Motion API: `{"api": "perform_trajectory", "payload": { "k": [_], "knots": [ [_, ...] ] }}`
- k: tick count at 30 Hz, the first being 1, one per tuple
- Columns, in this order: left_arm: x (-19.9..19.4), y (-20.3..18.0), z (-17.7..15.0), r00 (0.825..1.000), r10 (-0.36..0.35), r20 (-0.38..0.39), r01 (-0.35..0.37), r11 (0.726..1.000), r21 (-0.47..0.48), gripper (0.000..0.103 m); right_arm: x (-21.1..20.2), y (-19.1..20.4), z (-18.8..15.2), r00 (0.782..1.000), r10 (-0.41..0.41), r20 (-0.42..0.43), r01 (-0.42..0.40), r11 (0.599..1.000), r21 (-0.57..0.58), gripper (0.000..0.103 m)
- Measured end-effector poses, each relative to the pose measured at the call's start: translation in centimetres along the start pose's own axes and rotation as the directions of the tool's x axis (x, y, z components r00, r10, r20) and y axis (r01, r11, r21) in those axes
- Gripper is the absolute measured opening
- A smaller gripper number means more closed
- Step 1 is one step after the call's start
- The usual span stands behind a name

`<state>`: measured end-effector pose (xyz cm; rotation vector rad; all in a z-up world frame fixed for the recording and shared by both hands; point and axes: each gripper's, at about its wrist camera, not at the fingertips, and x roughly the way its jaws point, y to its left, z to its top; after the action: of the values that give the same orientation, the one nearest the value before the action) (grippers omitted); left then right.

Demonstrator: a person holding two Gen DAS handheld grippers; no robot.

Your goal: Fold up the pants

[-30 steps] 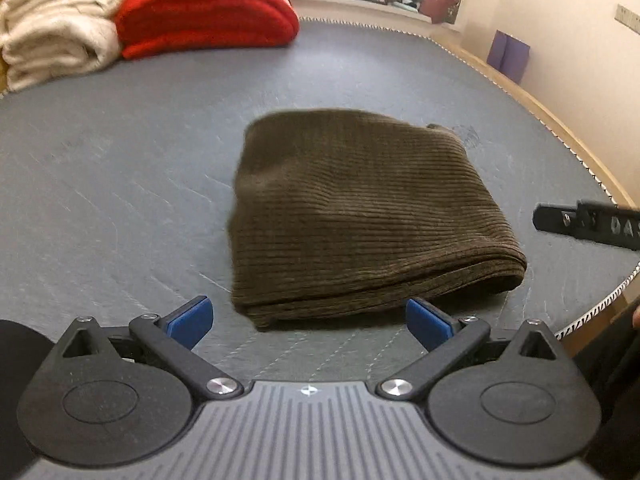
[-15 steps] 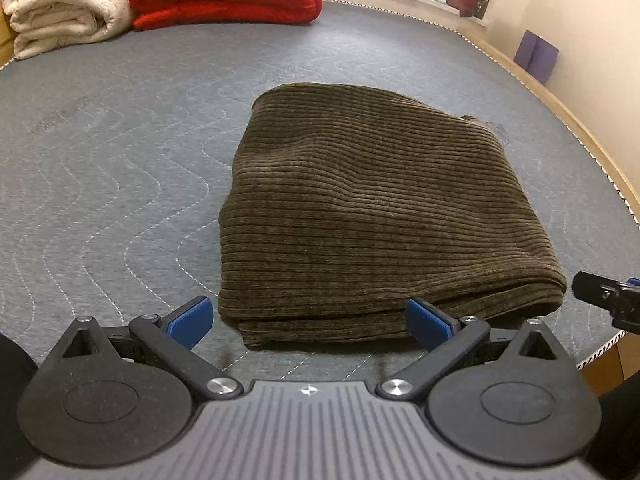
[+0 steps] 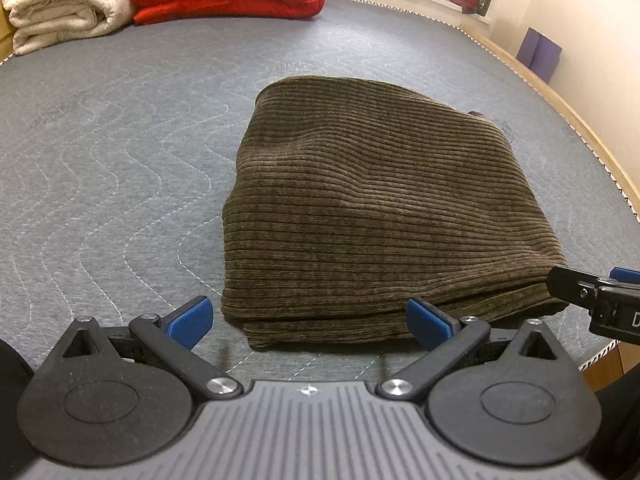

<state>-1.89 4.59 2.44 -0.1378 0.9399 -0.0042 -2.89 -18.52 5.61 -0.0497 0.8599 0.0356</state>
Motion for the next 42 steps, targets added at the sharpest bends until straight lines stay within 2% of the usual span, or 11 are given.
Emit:
{"api": "perform_trajectory", "payload": {
  "k": [42],
  "knots": [
    [0.06, -0.3, -0.05, 1.0, -0.009, 0.0, 0.009, 1.0, 0.008, 0.103, 0.16, -0.1, -0.23, 1.0, -0.011, -0.018, 0.011, 1.0, -0.003, 0.093]
  ]
}}
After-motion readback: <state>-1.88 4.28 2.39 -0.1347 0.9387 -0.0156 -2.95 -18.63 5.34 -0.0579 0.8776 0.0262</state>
